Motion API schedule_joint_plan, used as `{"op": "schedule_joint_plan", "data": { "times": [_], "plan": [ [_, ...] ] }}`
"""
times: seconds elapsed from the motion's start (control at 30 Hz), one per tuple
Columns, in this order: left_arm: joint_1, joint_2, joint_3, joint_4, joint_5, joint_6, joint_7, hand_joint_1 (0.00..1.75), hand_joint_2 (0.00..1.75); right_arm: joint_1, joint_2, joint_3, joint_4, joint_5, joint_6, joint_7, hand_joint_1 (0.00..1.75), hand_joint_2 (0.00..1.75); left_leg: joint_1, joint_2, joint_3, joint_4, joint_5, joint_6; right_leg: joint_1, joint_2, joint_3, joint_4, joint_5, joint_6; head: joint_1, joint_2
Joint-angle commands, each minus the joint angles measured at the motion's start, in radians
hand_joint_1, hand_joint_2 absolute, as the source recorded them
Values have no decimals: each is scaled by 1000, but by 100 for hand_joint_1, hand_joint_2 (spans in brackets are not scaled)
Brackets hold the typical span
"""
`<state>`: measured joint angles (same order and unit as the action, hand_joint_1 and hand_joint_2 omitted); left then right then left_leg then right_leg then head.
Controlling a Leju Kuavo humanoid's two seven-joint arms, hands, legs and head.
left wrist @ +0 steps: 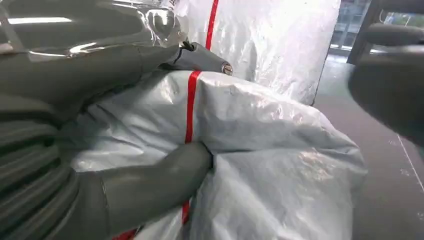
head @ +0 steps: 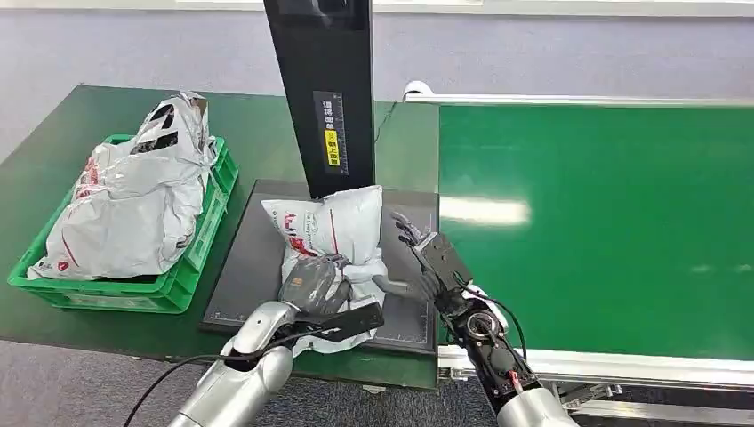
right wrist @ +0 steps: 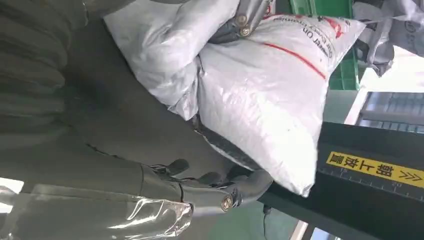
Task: Moved the parcel from conveyor to table for the left to box.
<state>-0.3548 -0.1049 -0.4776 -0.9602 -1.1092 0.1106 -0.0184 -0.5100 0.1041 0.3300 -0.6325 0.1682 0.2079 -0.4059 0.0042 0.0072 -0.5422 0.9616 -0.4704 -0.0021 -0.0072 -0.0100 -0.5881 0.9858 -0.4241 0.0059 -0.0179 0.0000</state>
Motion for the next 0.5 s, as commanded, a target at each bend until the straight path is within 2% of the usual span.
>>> {"op": "schedule_joint_plan", "data": {
  "times": [0.03, 0.17, 0.3, 0.4, 0.43, 0.47, 0.5],
  "plan": [
    [62, 28, 62, -10, 154, 3, -139, 175, 175, 4, -7, -29, -24, -4, 5, 1, 0, 175, 0, 3, 1, -2, 0, 0, 0, 4, -1, -2, 1, 0, 0, 0],
    [52, 34, 78, -84, 207, 144, -197, 175, 175, 17, -22, -39, -57, -18, 7, -2, 0, 175, 0, 0, -1, 0, 0, 0, 0, 1, -2, 0, 0, 0, 0, 0],
    [116, 46, 119, -307, 341, 461, -405, 175, 175, 7, -27, -22, -57, -25, 15, -6, 0, 175, 1, 0, -6, 1, -1, 0, 1, 1, -7, 0, 0, 0, 0, 0],
    [177, 67, 114, -465, 342, 571, -472, 175, 175, -21, -17, -10, -24, -34, 16, -14, 0, 175, 1, 2, -8, 2, -1, 0, 1, 3, -10, 1, 0, 0, 0, 0],
    [199, 48, 148, -510, 330, 588, -523, 175, 175, -30, -14, -8, -12, -38, 16, -18, 0, 175, 1, 3, -8, 2, -2, 0, 1, 4, -10, 1, -1, 0, 0, 0],
    [236, -22, 252, -583, 294, 588, -635, 175, 175, -44, -11, -2, 9, -43, 19, -26, 0, 175, 0, 3, -8, 1, -2, 0, 0, 4, -10, 1, -1, 0, 0, 0],
    [236, -22, 252, -583, 294, 588, -635, 175, 175, -44, -11, -2, 9, -43, 19, -26, 0, 175, 1, 3, -8, 1, -3, 0, 1, 4, -9, 1, -2, 0, 0, 0]
  ]
}}
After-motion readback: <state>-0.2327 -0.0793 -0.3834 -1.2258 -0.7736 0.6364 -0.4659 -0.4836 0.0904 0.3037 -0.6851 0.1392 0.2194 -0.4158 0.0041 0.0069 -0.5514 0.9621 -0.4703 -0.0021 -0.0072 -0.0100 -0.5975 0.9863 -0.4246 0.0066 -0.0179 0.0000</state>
